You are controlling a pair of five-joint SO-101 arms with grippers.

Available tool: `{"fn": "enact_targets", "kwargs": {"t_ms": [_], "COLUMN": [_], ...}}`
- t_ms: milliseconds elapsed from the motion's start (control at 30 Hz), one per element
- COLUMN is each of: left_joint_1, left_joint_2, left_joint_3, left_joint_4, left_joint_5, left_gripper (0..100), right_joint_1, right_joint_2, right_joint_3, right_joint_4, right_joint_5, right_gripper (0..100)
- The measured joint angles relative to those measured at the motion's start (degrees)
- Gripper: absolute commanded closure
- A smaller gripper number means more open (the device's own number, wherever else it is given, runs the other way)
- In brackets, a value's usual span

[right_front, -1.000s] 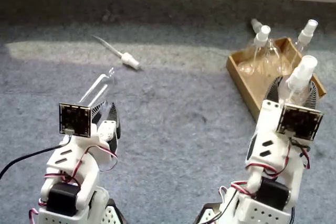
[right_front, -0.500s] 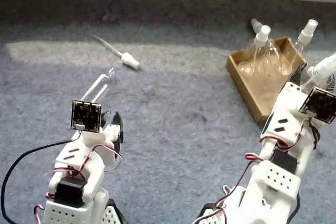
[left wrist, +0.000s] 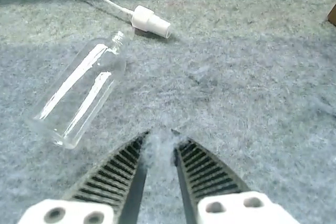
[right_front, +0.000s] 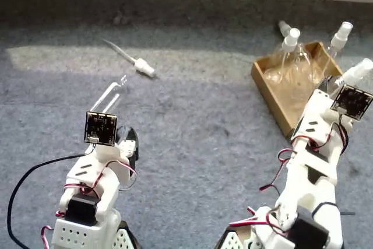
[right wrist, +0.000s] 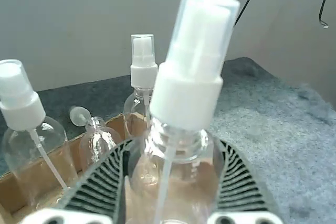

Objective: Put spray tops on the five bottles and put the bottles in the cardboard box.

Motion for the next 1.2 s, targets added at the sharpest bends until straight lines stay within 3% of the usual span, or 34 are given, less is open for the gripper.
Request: {"fn": "enact_targets", "kwargs": {"t_ms": [333, 767, 1200], "left_joint_1": [0.0, 0.0, 0.0], "left_joint_2": [0.1, 0.1, 0.1], "left_joint_3": [5.6, 5.6, 5.6], "left_joint_4": [-11.3, -11.9, -11.9], "left_joint_5": [-0.1, -0.1, -0.1], "left_gripper": [99, 99, 99], "right_joint_1": [0.0, 1.4, 2.1], "right_joint_2": [18.4, 36.0, 42.0], "right_joint_3": [-16.4, -31.8, -36.7], "right_joint_4": [-0.6, -0.6, -1.0], "right_joint_5": [0.0, 0.0, -0.1], "right_gripper": [91.7, 91.7, 90.7]}}
